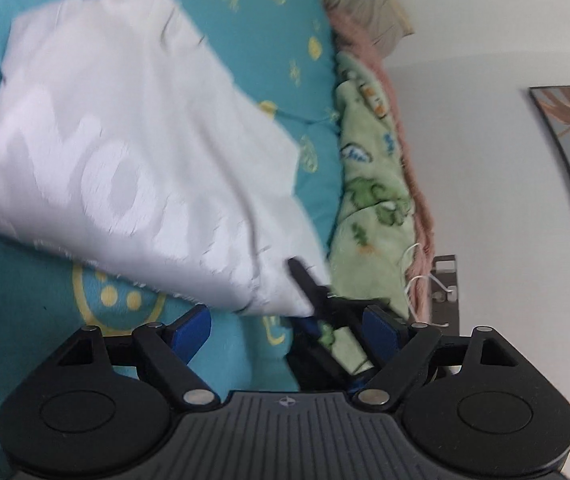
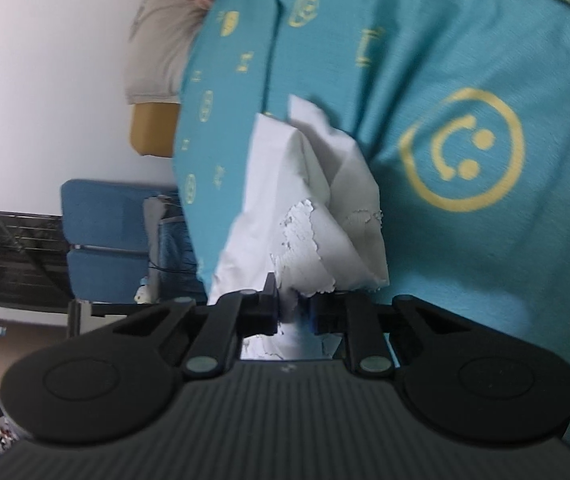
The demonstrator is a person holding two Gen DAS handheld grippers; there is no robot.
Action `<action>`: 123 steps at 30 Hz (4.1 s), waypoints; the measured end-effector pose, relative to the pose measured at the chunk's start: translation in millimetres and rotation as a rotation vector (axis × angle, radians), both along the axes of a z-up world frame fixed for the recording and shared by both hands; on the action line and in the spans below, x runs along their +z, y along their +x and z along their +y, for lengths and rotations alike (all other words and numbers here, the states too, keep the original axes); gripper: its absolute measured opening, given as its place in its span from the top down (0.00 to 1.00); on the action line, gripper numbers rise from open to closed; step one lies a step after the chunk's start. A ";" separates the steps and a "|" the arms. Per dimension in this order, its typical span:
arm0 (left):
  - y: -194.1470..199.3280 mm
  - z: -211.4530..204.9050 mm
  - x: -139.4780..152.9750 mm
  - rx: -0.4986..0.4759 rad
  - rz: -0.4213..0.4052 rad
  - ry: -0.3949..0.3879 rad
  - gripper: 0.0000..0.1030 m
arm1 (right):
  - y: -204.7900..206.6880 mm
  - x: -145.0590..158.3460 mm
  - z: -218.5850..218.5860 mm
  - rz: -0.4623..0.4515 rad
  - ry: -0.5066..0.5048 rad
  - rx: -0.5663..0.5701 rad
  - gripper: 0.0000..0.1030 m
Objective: Fold clothes
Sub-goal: 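Grasp the folded shirt with both grippers and lift it off the bed, then carry the folded shirt with both grippers onto the green blanket, then release the shirt with both grippers and pull both tools back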
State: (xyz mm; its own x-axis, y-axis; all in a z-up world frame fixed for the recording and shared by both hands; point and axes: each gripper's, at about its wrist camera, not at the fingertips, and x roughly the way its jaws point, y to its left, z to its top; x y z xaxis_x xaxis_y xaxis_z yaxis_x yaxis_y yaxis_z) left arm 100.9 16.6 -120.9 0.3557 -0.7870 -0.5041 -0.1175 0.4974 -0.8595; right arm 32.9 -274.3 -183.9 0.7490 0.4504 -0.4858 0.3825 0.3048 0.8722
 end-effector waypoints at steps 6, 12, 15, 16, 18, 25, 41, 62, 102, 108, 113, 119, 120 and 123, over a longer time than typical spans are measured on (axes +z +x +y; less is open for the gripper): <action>14.1 35.9 -26.4 0.246 0.099 -0.020 0.19 | 2.5 3.5 -7.7 -0.030 0.015 -0.020 0.85; 7.4 78.4 -32.6 0.468 0.157 -0.021 0.35 | 4.7 5.4 -9.3 -0.043 0.014 -0.028 0.86; 9.0 83.1 -33.0 0.501 0.160 -0.031 0.51 | 5.1 8.0 -8.7 -0.051 -0.003 -0.025 0.86; 9.7 83.4 -30.7 0.504 0.150 -0.034 0.55 | 5.0 8.8 -9.0 -0.052 -0.013 -0.028 0.86; 11.1 83.6 -23.3 0.504 0.123 -0.039 0.64 | 4.4 10.8 -9.7 -0.058 -0.028 -0.033 0.86; 13.6 76.2 25.2 0.457 0.036 -0.031 0.75 | -20.1 48.3 -12.2 -0.106 -0.087 -0.030 0.86; -2.9 -19.0 165.0 0.219 -0.034 0.102 0.75 | -85.7 141.9 -89.9 -0.176 -0.098 -0.062 0.86; 100.1 -394.6 215.2 -0.192 -0.370 -0.047 0.66 | -61.1 285.3 -349.9 -0.308 -0.704 -0.463 0.86; -156.8 -285.8 280.7 -0.381 -1.108 0.562 0.00 | -230.8 285.5 -170.6 -0.196 -0.961 -0.361 0.16; -206.4 -235.9 288.4 -0.319 -1.151 0.506 0.00 | -258.6 299.4 -121.1 -0.273 -1.067 -0.333 0.16; -244.0 -198.6 290.2 -0.253 -1.215 0.516 0.00 | -278.5 302.5 -80.2 -0.331 -1.166 -0.319 0.16; -263.5 -168.3 274.1 -0.194 -1.242 0.523 0.00 | -285.0 290.4 -47.3 -0.368 -1.245 -0.318 0.16; -262.8 -166.4 271.9 -0.190 -1.238 0.528 0.00 | -283.8 287.7 -43.3 -0.364 -1.256 -0.314 0.16; -261.0 -162.0 268.0 -0.183 -1.227 0.534 0.00 | -278.1 278.6 -34.2 -0.349 -1.291 -0.284 0.17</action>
